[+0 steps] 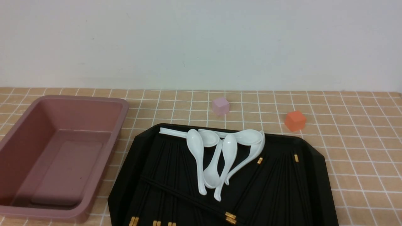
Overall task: On brown tablecloth take chopsticks from black tray and put them in box.
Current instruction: 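Reach over to the black tray and grasp a pair of chopsticks with the left gripper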
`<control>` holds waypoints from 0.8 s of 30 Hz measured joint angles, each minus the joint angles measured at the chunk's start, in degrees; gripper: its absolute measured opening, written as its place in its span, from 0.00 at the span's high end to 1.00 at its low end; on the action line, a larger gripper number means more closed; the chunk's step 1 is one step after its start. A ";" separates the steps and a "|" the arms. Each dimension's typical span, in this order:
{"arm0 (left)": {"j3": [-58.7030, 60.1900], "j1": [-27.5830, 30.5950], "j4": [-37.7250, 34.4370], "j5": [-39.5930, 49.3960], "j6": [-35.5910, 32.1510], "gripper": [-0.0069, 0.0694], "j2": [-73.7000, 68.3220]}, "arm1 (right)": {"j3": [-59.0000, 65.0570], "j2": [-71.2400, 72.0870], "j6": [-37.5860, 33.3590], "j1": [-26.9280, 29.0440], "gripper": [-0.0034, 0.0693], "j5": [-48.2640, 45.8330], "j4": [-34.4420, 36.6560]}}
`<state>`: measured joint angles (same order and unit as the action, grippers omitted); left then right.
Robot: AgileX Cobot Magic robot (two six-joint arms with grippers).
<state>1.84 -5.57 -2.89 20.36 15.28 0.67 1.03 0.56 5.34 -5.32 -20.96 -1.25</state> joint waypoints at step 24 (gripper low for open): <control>0.00 0.00 -2.82 -2.55 5.95 0.60 0.00 | 0.00 0.00 0.00 0.00 0.62 0.00 0.05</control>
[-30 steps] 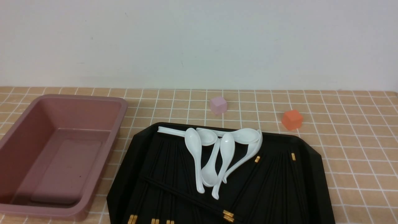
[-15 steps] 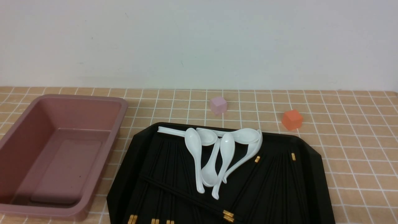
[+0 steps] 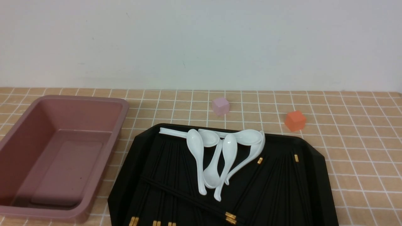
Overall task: On brown tablecloth take chopsticks from black tray and put them in box.
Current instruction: 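Reach over to the black tray and grasp a pair of chopsticks with the left gripper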
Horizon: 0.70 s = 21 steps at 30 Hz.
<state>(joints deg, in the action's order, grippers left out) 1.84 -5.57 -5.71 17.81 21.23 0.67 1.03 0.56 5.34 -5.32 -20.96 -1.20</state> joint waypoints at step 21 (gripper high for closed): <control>-16.51 0.00 -27.86 -4.61 13.80 0.88 -4.76 | 0.00 0.00 0.00 0.00 0.62 0.00 0.00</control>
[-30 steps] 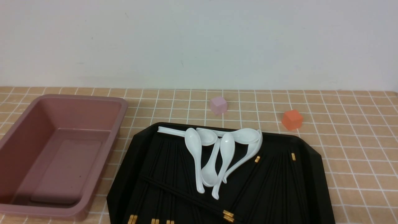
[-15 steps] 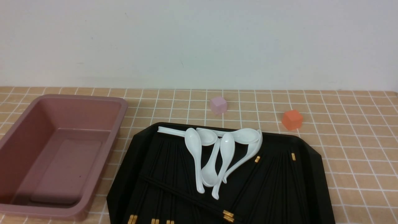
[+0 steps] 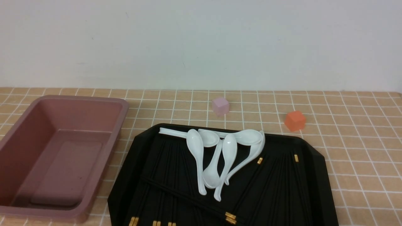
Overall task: On brown tablecloth take chopsticks from black tray and put them in box.
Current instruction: 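Reach over to the black tray and grasp a pair of chopsticks with the left gripper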
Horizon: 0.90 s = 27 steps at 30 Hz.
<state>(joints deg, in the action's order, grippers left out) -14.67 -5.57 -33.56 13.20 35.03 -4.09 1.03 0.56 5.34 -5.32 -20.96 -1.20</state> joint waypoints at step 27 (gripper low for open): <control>-62.45 -32.92 28.34 53.44 -34.51 0.93 -91.50 | 0.00 0.00 0.00 0.00 0.62 0.00 0.03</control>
<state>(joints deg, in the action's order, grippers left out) -77.12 -38.49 -5.22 66.64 0.52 -95.59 1.03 0.56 5.34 -5.32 -20.96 -1.17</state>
